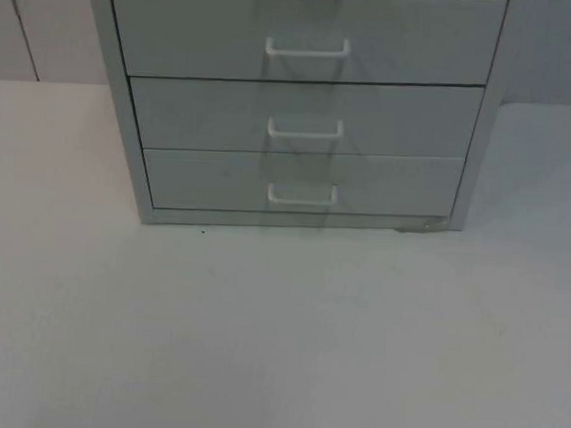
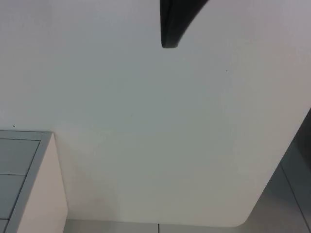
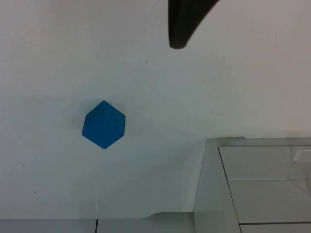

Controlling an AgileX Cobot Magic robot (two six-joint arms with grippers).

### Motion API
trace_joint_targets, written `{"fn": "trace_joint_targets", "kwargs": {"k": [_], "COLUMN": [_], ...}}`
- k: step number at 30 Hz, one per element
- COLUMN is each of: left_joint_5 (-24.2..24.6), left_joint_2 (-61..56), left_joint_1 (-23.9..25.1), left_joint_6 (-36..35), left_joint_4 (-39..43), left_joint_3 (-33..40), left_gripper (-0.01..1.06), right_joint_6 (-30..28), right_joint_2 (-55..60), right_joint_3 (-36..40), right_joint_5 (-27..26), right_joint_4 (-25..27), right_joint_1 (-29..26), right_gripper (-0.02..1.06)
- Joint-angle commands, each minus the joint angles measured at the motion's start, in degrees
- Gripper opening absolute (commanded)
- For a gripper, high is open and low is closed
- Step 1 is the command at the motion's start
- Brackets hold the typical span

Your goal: Open the drawer with the left hand, place the block into the drawer with the right hand, then close the drawer with the left hand.

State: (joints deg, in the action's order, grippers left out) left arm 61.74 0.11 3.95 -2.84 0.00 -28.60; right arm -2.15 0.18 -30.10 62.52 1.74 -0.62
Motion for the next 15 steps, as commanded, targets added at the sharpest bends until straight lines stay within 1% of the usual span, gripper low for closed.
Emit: {"fn": "trace_joint_targets", "kwargs": {"k": [1, 3, 7, 8, 10, 11, 13, 15], "left_joint_5": [-0.2, -0.1, -0.7, -0.7, -1.6, -1.9, -3.1, -4.1], "left_joint_2": [-0.1, 0.4, 5.0, 5.0, 8.1, 9.9, 14.6, 16.7], "left_joint_1": [0.1, 0.1, 0.1, 0.1, 0.1, 0.1, 0.1, 0.1], "left_joint_6": [0.1, 0.1, 0.1, 0.1, 0.5, 0.5, 0.5, 0.5], "left_joint_4": [-0.9, -1.0, -1.5, -1.5, -1.5, -1.5, -1.5, -1.6], "left_joint_3": [0.2, 0.2, -1.7, -1.7, -2.8, -3.3, -4.2, -4.5], "left_gripper": [1.05, 1.05, 1.05, 1.05, 1.05, 1.05, 1.05, 1.05], "right_joint_6": [0.0, 0.0, -0.1, -0.1, -0.1, -0.1, -0.1, -0.1], "right_joint_2": [1.3, 2.6, 9.7, 9.7, 14.6, 15.3, 20.6, 22.4], "right_joint_3": [-0.9, -1.7, -5.3, -5.3, -6.9, -7.1, -8.9, -9.7], "right_joint_5": [-1.0, -1.1, -2.6, -2.6, -5.7, -6.2, -7.7, -8.3], "right_joint_4": [0.2, 0.3, 0.3, 0.3, 0.3, 0.3, 0.3, 0.3], "right_joint_1": [-0.2, -0.2, -0.2, -0.2, -0.2, -0.2, -0.2, -0.2], "right_gripper": [1.05, 1.05, 1.05, 1.05, 1.05, 1.05, 1.05, 1.05]}}
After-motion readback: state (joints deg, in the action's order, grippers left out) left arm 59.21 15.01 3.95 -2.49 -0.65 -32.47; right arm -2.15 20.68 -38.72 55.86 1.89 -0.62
